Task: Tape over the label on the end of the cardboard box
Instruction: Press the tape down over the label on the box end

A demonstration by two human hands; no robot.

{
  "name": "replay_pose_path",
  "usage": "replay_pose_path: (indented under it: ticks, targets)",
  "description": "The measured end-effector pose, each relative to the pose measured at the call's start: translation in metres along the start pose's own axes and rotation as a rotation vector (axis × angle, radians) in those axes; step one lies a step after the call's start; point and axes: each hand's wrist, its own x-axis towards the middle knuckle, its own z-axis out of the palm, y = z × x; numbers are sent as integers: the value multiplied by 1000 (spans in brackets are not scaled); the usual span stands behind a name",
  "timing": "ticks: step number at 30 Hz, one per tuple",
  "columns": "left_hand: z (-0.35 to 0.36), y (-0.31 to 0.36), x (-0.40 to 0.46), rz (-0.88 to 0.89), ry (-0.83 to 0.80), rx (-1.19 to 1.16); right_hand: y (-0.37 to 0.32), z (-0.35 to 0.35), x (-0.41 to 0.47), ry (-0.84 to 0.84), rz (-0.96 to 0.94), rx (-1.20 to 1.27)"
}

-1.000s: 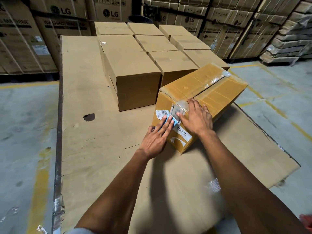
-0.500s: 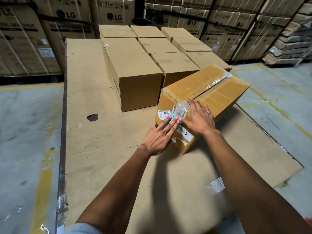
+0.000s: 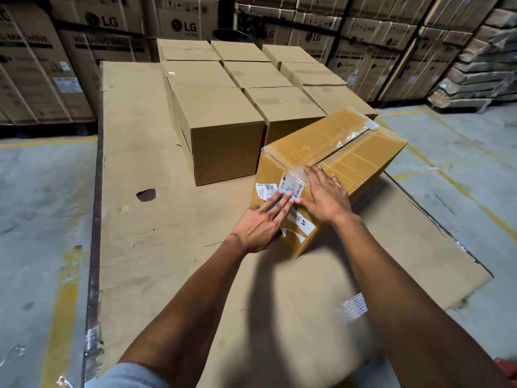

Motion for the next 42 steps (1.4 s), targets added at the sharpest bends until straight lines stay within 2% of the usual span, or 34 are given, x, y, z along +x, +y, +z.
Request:
replay_pose_path:
  ticks: [18, 27, 42]
  targets:
    - [-1, 7, 3, -37, 20, -43, -8, -4, -1, 60, 45, 0]
    - [-7, 9, -5, -91, -44, -23, -20, -5, -6, 122, 88, -49]
    - [-5, 15, 1, -121, -113, -98, -30, -13, -7, 125, 109, -142]
